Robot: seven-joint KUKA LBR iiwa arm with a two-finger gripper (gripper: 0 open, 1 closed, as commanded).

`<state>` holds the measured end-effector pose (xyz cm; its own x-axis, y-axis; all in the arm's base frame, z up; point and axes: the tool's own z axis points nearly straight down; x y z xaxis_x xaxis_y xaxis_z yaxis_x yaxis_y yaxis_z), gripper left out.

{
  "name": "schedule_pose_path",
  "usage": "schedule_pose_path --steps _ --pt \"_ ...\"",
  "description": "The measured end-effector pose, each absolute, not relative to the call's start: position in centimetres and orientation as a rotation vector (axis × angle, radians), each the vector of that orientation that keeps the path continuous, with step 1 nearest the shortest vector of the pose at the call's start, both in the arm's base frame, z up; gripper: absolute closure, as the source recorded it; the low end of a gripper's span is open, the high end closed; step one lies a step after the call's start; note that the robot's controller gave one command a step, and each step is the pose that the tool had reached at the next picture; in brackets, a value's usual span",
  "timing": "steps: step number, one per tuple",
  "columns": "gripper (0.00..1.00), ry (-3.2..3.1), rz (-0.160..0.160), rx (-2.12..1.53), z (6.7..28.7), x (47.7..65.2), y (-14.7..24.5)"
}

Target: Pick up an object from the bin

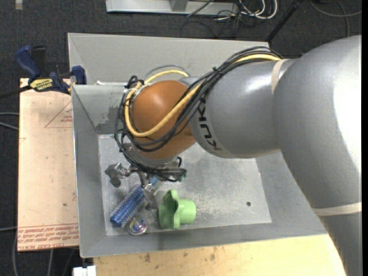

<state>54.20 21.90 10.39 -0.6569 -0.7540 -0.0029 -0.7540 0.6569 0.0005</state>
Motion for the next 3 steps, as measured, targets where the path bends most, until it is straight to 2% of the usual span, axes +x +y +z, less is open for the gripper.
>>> schedule_pose_path --steps 1,2,3 --pt "0.00 2.741 0.003 -1.537 6.89 54.10 21.64" --pt "0.00 2.744 0.007 -1.531 6.89 54.10 21.72" --pt "1.00 2.744 0.007 -1.532 6.83 54.07 21.70"
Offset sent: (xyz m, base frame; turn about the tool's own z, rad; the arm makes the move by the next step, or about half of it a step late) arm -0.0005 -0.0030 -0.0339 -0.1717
